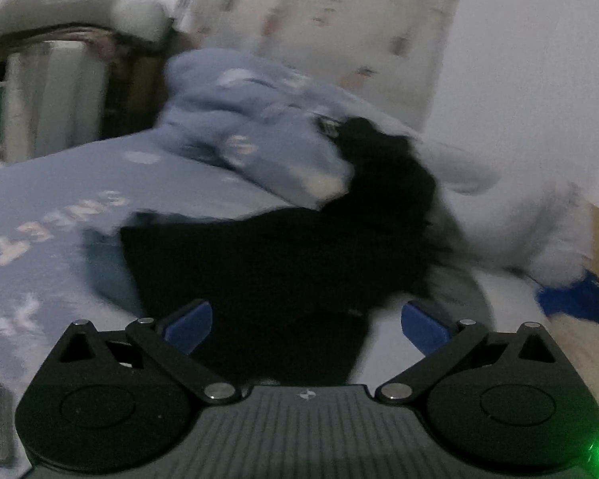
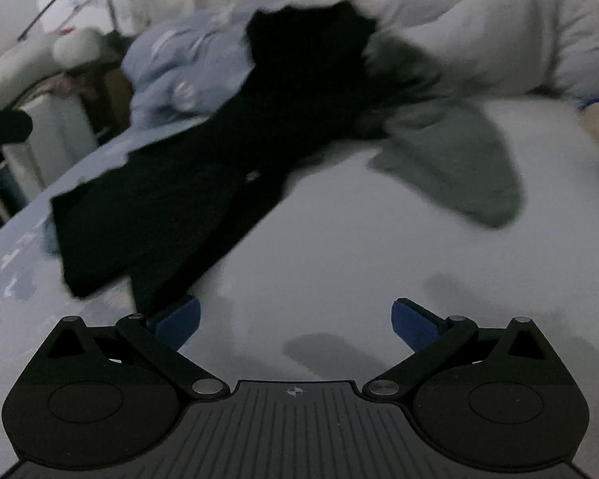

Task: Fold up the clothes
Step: 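Reach the right tool to the black hoodie and close on it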

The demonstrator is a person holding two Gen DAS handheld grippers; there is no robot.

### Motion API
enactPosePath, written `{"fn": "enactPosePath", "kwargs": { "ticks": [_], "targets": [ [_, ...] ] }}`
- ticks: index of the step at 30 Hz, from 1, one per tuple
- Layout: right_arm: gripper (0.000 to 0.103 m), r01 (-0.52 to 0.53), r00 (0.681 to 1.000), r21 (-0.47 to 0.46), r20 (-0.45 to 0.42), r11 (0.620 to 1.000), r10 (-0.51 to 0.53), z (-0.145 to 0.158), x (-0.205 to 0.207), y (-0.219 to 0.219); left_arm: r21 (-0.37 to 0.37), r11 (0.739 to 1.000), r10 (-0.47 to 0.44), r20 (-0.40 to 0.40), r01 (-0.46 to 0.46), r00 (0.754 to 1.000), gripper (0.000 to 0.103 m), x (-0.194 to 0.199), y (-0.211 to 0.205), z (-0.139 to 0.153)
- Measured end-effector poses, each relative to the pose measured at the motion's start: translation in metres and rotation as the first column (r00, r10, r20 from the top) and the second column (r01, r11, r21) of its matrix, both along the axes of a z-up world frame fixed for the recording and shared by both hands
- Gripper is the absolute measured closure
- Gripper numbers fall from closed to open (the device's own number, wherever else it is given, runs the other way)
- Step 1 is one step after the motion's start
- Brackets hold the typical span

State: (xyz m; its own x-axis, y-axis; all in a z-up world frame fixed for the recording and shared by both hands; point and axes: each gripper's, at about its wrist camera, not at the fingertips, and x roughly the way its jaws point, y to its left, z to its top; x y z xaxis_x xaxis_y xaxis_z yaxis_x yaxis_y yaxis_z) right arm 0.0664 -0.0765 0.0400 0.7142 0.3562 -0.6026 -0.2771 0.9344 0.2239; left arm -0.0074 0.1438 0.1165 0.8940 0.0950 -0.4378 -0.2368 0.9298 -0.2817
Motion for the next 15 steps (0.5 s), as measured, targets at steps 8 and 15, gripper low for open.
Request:
{"fn": "enactPosePath", "kwargs": {
  "ticks": [8,15],
  "targets": [
    [0.038,-0.098,0.995,-0.027,0.01,0.995,0.098,0.0,0.005,0.039,-0.045,0.953,0.296,-0.047,-0.298,0.954,0.0,-0.013,0.06,-0.003],
    [0.037,-0.119,0.992,-0.05,0.045,0.992,0.121,-0.005,0.018,0.07,-0.093,0.948,0.298,-0.077,-0.304,0.952,0.0,-0.015,0.072,-0.007]
  ]
}}
